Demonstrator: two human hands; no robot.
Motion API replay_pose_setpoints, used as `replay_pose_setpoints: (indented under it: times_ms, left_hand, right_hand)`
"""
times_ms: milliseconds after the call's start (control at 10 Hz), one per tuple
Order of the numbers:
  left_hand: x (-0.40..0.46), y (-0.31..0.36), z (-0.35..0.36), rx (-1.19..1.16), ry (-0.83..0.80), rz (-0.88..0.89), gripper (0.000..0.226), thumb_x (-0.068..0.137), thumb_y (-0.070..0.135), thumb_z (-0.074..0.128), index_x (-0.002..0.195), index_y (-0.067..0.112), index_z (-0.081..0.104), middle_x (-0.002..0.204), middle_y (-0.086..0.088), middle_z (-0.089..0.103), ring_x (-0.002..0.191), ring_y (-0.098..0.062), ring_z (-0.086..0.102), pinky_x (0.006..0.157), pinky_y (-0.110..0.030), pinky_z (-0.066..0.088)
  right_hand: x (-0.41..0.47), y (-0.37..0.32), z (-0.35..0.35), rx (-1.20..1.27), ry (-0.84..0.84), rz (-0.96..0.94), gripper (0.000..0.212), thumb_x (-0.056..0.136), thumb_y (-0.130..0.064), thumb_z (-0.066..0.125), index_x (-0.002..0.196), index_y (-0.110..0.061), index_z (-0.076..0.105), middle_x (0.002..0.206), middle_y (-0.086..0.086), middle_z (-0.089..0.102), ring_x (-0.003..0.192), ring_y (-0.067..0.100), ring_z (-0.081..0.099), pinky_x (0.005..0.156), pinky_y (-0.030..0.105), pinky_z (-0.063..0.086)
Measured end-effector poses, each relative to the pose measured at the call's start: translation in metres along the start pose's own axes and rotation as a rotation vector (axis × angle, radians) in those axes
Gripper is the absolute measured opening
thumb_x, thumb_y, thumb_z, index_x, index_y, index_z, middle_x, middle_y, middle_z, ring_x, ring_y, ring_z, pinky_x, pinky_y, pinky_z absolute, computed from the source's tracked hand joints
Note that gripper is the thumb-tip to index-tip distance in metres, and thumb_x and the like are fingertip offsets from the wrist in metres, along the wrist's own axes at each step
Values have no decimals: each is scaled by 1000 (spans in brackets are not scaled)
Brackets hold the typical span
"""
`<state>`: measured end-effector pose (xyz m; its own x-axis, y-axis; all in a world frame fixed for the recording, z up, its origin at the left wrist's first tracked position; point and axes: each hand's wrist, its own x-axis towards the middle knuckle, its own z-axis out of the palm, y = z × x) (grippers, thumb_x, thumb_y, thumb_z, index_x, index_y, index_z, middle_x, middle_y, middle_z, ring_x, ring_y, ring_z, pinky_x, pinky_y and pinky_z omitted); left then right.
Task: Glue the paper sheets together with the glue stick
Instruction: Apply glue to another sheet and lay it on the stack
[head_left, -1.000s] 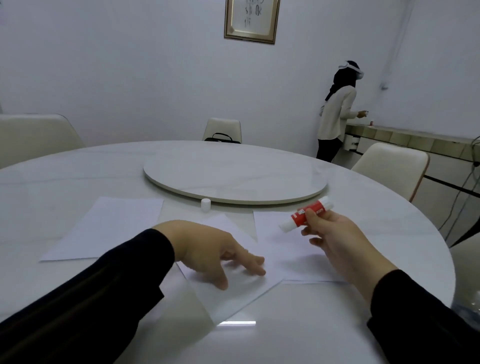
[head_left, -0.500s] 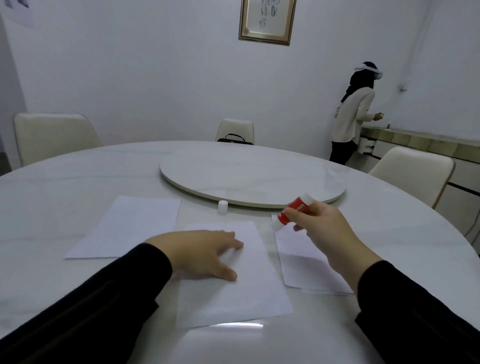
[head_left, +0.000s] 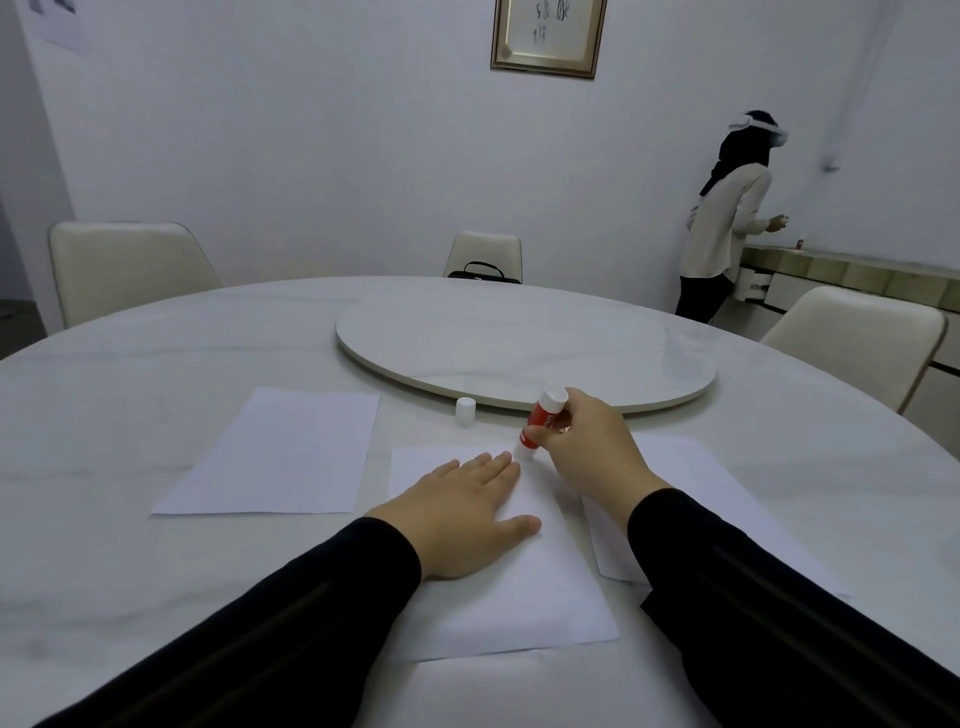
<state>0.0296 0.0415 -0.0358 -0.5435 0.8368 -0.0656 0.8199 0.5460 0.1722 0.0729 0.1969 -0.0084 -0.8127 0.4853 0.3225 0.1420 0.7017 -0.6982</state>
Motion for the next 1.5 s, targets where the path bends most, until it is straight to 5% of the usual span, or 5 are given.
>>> replay_pose_setpoints:
  times_ms: [300, 600, 1200, 1400, 1500]
  left_hand:
    - [2, -1, -1, 11, -12, -5, 73, 93, 60, 21, 150, 23, -3, 159, 7, -7, 145, -7, -7, 117, -28, -3]
    - [2, 0, -1, 12, -11, -1, 71, 94, 59, 22, 150, 24, -2, 159, 8, -7, 145, -7, -6, 114, -27, -4]
    - [-5, 5, -7, 24, -31, -17, 69, 95, 56, 21, 151, 23, -1, 159, 7, -6, 145, -6, -5, 116, -27, -2]
    - [-7, 8, -9, 24, -43, -28, 69, 95, 57, 21, 151, 23, -1, 159, 7, -6, 145, -6, -6, 117, -27, -3]
    - [-8, 8, -10, 13, -46, -40, 69, 95, 57, 22, 151, 23, -1, 159, 8, -7, 145, -6, -6, 115, -26, -3]
  right_hand:
    - [-5, -1, -9, -104, -59, -36, 12, 85, -25, 62, 95, -20, 59, 94, -3, 64, 94, 20, 57, 86, 37, 47]
    - [-28, -1, -26, -102, -117, -85, 6, 82, -21, 65, 87, -23, 62, 86, -8, 63, 74, 5, 53, 59, 19, 35]
    - [-135, -14, -76, -148, -228, -200, 9, 83, -35, 66, 84, -40, 59, 80, -37, 56, 76, -14, 47, 60, 14, 34]
    - [-147, -13, -87, -80, -325, -183, 15, 81, -31, 67, 88, -43, 60, 87, -24, 63, 76, 5, 54, 66, 16, 43]
    - [-148, -9, -101, 209, -382, -119, 16, 78, -20, 73, 88, -31, 69, 85, -6, 69, 72, 4, 56, 71, 20, 45]
